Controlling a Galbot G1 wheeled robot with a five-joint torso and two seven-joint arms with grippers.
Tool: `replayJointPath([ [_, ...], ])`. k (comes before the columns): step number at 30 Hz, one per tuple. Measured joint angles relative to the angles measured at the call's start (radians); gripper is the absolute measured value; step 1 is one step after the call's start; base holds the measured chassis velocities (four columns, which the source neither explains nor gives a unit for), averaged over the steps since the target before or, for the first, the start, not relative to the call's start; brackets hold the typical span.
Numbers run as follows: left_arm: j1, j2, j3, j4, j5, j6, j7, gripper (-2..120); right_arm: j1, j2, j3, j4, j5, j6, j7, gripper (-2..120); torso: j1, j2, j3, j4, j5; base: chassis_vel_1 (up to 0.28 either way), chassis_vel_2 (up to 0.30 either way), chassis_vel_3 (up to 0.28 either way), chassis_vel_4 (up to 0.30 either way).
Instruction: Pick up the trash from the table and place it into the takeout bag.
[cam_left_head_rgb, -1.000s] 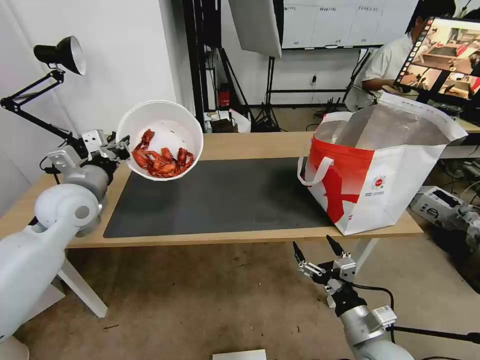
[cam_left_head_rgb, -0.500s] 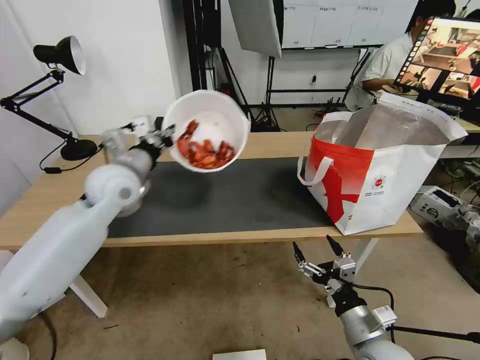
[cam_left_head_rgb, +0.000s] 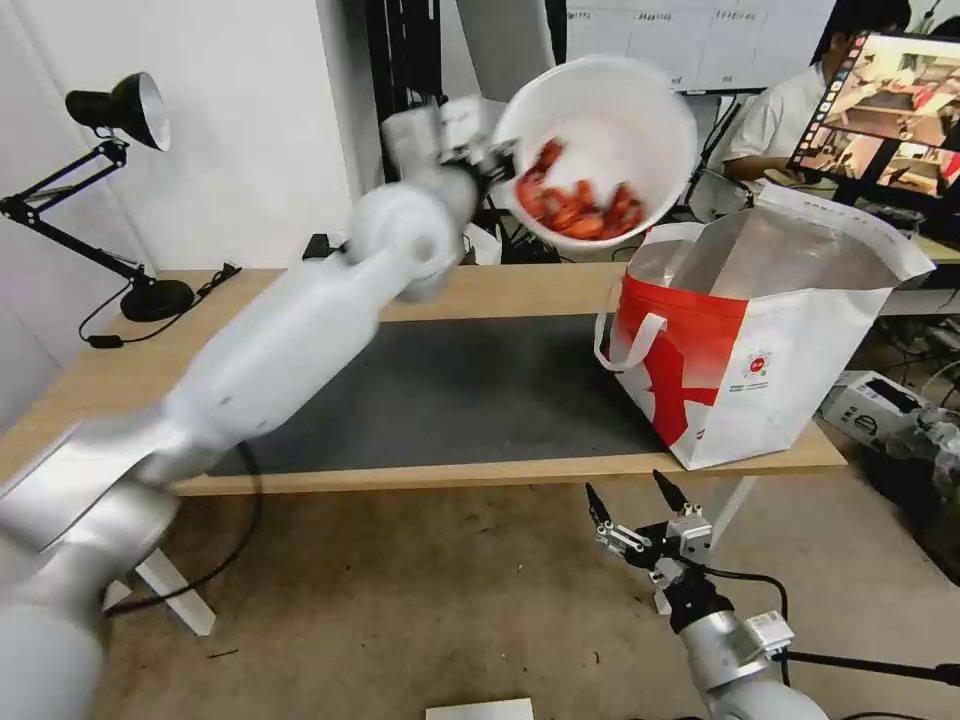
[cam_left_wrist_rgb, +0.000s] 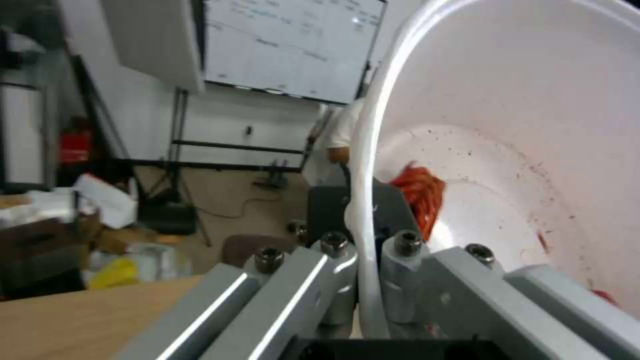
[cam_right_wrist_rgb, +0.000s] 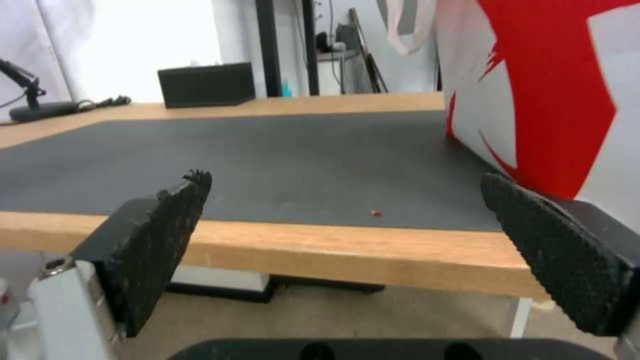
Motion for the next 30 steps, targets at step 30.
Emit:
replayJointPath([
  [30,-0.021,-0.255,0.211,0.220,0.346,-0.046,0.093,0,0.000,0.000,0.000,0.000,0.000,0.000,0.000,100,0.000,0.000,0.000,0.0000,-0.0004,0.000,0.000,0.000,0.000],
])
